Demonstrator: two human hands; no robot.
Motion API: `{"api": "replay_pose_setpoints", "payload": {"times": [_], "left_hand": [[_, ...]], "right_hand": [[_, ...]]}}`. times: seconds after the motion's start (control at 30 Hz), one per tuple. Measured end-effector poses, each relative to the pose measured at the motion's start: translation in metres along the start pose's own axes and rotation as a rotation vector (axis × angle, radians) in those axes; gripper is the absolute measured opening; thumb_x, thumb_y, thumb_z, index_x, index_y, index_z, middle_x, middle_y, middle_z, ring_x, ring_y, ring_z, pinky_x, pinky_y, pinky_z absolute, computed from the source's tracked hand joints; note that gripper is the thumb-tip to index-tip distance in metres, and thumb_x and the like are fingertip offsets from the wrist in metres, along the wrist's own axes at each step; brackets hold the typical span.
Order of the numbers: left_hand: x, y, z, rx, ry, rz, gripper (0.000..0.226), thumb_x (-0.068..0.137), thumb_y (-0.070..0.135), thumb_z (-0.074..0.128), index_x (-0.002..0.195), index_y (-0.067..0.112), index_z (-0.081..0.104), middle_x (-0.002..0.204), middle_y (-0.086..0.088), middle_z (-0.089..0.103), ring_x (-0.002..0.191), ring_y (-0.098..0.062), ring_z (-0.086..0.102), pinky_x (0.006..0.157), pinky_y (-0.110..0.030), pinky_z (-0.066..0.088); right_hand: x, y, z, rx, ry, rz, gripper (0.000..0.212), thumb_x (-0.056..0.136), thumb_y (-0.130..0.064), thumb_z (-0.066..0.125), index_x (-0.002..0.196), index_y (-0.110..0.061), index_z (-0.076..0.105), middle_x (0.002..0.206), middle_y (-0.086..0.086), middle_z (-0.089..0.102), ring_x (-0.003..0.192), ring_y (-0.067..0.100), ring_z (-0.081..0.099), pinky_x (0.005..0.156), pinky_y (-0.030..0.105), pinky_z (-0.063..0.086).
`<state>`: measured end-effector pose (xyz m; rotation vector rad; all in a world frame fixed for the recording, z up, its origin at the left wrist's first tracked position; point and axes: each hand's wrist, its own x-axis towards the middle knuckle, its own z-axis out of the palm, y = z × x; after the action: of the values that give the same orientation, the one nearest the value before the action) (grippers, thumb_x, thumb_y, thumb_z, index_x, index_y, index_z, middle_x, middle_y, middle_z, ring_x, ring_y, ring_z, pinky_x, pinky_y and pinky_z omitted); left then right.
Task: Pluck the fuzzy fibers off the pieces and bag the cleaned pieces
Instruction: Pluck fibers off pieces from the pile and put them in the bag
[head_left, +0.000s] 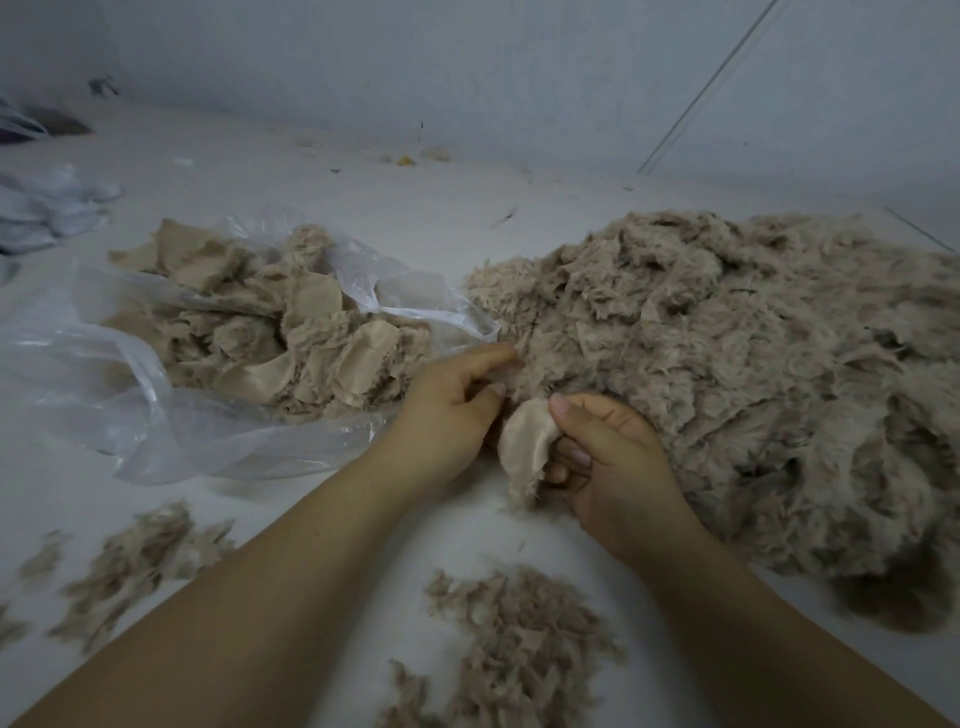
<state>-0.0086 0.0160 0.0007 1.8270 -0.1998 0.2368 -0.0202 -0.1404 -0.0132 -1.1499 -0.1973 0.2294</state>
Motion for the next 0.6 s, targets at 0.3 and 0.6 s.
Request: {"api": "replay_pose_setpoints", "payload": {"times": [0.3, 0.6], "left_hand": [[-0.009, 0.022, -0.004, -0.245, -0.168, -0.114, 0.024, 0.086, 0.021, 0.070, 0.089, -0.003, 0.068, 0.066, -0.015, 0.069, 0.048, -0.027, 0.061, 0.048, -0.032, 0.052], [-0.009, 0.021, -0.016, -0.344, -0.504, -0.236, 0.007, 0.085, 0.013, 0.069, 0.080, 0.009, 0.072, 0.062, -0.008, 0.068, 0.040, -0.007, 0.054, 0.032, -0.016, 0.034]], "right_hand": [[0.001, -0.001, 0.001, 0.003, -0.006, -0.008, 0.037, 0.090, -0.026, 0.063, 0.054, -0.018, 0.057, 0.052, 0.005, 0.031, 0.047, 0.014, 0.033, 0.047, 0.025, 0.034], [0.002, -0.003, 0.001, 0.084, 0.076, 0.027, 0.022, 0.081, -0.034, 0.066, 0.071, -0.015, 0.065, 0.046, -0.003, 0.044, 0.042, 0.012, 0.044, 0.048, 0.025, 0.042]]}}
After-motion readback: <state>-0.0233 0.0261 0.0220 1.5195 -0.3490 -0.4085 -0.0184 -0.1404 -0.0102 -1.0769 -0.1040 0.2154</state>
